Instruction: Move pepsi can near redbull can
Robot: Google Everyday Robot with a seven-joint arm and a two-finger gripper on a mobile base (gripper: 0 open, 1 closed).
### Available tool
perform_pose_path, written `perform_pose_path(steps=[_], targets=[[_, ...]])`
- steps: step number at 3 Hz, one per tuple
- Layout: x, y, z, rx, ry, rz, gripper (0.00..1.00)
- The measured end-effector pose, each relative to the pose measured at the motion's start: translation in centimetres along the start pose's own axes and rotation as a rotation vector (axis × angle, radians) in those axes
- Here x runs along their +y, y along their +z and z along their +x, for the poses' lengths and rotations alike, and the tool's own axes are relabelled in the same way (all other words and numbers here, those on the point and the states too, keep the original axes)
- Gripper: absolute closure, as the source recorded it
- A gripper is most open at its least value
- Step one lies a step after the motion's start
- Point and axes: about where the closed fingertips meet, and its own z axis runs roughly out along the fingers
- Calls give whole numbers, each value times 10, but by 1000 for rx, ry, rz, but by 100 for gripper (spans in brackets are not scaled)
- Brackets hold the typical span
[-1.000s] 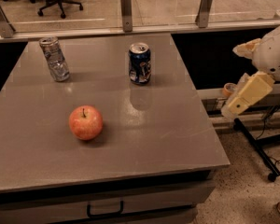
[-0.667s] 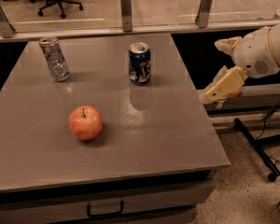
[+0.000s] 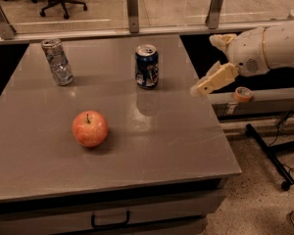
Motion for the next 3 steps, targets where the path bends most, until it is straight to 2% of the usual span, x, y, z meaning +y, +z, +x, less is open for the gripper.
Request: perform_pose_path(steps=[2,3], targets=[[-2,55,-9,-96,99,-19,0],[1,85,-15,-121,116,-57,0]])
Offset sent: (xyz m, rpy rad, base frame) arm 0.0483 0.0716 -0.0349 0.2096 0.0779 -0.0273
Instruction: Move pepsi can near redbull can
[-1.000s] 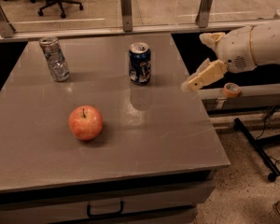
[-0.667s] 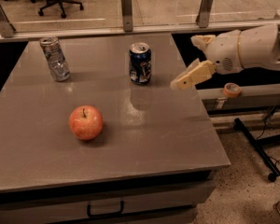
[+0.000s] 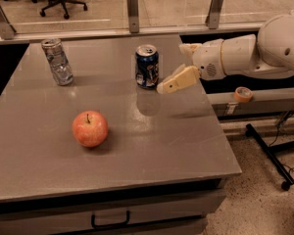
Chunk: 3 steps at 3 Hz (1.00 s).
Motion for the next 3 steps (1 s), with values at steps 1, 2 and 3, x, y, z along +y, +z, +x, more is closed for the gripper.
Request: perform_pose_path(steps=[1,2,3], targets=[[1,25,-2,-29,7,-22,0],[-5,54,-6,-56,-26,-36,17],[-13,76,-7,-81,-46,-44,41]])
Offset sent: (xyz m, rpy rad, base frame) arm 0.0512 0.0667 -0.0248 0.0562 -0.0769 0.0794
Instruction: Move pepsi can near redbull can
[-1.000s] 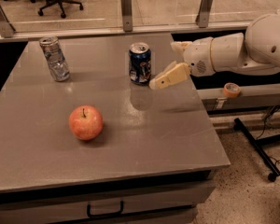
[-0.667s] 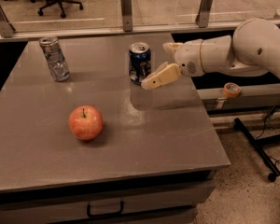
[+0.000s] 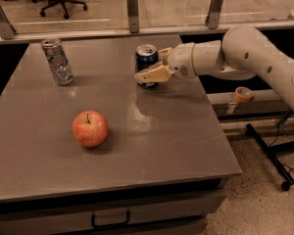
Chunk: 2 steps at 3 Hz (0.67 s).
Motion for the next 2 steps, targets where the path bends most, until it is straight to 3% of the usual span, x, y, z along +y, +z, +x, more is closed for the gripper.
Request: perform_pose_path(steps=[1,2], targets=[[-2,17,-13,-41,-27,-12,64],[8,41,-49,-148,-36,-85,88]])
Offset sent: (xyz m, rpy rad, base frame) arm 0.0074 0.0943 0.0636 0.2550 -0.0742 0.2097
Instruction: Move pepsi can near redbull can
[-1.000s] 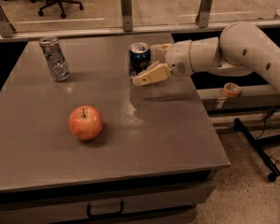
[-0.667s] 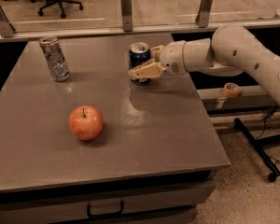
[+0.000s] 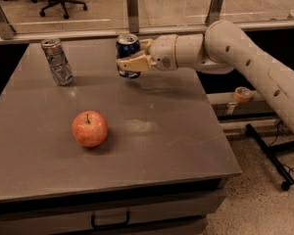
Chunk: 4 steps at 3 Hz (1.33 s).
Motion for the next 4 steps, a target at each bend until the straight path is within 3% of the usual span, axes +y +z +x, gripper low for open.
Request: perform_pose_path(steps=[1,2,3,4], targets=[[17,36,-40,-104,-31,-111,100],[47,71,-68,-143,-114,-236,100],[60,96,-60,-103,-150,-287,100],[56,106,-44,-61,-147,-284,100]])
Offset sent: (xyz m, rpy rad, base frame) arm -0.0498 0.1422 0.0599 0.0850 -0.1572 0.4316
